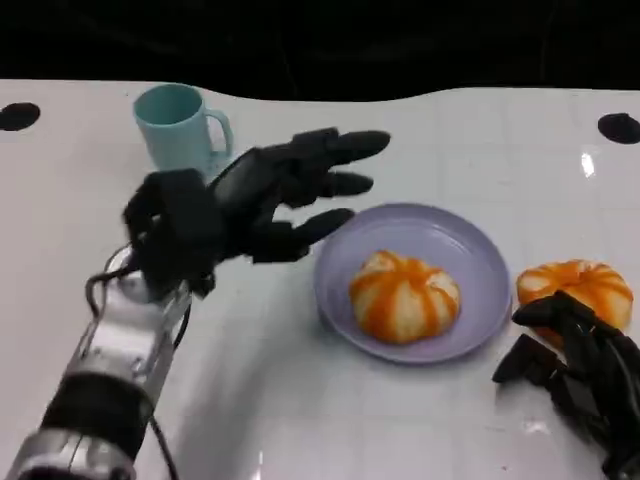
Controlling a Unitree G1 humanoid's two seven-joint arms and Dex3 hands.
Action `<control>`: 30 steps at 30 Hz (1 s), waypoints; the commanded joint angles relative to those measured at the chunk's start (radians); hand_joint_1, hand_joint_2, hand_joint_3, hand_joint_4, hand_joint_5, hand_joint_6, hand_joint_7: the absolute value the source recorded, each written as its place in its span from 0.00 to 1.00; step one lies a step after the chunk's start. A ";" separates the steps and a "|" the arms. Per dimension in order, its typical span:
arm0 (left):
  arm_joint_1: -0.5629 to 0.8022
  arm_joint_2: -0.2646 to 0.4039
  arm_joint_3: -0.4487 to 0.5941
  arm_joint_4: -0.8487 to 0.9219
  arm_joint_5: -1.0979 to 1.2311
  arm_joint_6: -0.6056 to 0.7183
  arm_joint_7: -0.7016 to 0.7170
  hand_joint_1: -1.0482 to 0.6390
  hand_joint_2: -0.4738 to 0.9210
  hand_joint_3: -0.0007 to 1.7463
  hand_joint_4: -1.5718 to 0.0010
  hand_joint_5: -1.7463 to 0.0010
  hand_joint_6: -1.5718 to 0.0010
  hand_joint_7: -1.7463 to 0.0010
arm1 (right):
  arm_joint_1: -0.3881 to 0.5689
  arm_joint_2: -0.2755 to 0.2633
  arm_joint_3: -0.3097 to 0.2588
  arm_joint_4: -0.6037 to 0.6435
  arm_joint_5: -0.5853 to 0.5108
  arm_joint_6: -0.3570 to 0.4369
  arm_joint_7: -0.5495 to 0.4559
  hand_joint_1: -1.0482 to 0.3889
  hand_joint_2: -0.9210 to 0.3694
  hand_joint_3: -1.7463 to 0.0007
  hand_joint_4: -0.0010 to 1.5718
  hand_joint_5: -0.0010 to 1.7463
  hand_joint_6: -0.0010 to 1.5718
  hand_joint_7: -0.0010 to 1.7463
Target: Grasp the bread from the table and place it into the plate.
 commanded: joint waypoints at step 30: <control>0.589 -0.140 0.254 -0.559 -0.594 0.701 -0.032 0.27 1.00 0.25 0.48 0.00 0.60 0.07 | 0.010 -0.002 -0.007 0.021 -0.008 -0.010 0.004 0.35 0.00 0.89 0.42 0.89 0.41 0.69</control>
